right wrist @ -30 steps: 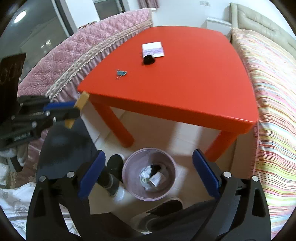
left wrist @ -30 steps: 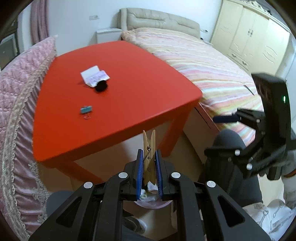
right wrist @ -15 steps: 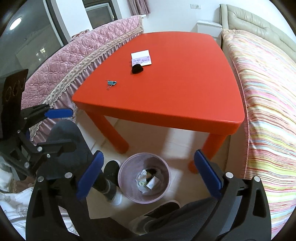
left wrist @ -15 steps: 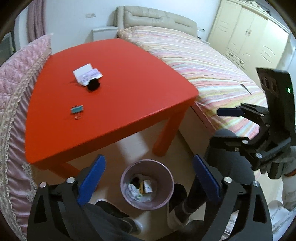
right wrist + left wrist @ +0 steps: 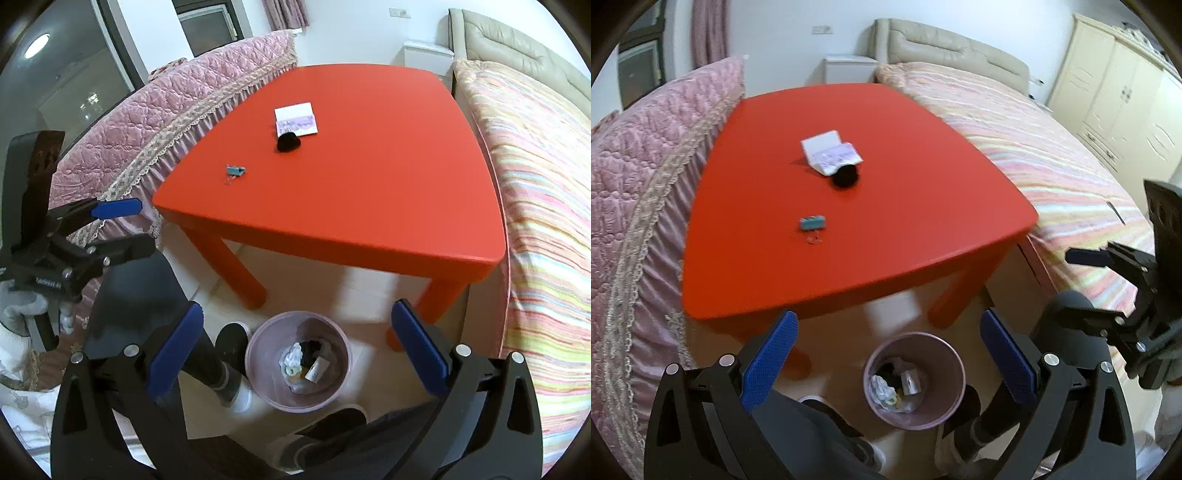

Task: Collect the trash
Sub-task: 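Open the left gripper over the pink bin to drop the clothespin, then reach the left gripper to the blue binder clip and grasp it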

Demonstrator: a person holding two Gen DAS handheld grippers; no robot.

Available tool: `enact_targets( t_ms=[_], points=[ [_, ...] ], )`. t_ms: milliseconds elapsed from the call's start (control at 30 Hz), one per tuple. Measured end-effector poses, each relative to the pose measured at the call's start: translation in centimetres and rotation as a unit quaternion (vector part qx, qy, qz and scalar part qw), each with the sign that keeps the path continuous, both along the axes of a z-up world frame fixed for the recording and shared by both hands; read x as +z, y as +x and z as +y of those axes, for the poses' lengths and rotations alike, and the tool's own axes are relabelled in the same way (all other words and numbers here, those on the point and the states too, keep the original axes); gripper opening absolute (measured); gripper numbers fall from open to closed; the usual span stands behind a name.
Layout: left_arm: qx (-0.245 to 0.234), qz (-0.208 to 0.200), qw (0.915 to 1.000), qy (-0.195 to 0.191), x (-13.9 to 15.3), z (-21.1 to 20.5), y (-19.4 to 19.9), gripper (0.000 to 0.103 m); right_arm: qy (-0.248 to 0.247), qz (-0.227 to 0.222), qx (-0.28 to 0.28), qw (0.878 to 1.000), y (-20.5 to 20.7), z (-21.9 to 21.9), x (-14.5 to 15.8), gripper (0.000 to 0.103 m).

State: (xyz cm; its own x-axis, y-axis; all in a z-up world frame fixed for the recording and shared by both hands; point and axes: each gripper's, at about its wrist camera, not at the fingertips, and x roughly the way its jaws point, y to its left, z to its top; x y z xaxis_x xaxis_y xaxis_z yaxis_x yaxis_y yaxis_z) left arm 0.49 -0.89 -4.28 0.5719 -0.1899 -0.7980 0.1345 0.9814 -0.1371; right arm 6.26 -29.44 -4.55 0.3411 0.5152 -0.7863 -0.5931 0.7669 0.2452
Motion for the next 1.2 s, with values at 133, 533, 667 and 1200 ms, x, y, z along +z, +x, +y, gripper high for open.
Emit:
enact_targets(
  t_ms=[133, 533, 667, 1200],
  points=[
    [0.020, -0.001, 0.9998, 0.004, 0.4, 1.3, 1.5, 0.095, -0.002, 0.000, 0.003, 1.000, 0.9, 0.7, 0.4, 0.100],
    [0.039, 0.057, 0.9973, 0.025, -1.8, 3.4, 9.1, 0.095, -0.007, -0.005, 0.008, 1.000, 2.3, 1.9, 0.7, 0.100],
    [0.047, 0.076, 0.9950, 0.045, -3.3, 3.5, 11.2, 0.095, -0.008, -0.003, 0.007, 1.000, 2.3, 1.8, 0.5, 0.100],
    [0.046, 0.091, 0.9926, 0.066, -5.8, 3.1, 13.6, 0.025, -0.010, -0.002, 0.005, 1.000, 3.0, 1.9, 0.3, 0.100]
  ],
)
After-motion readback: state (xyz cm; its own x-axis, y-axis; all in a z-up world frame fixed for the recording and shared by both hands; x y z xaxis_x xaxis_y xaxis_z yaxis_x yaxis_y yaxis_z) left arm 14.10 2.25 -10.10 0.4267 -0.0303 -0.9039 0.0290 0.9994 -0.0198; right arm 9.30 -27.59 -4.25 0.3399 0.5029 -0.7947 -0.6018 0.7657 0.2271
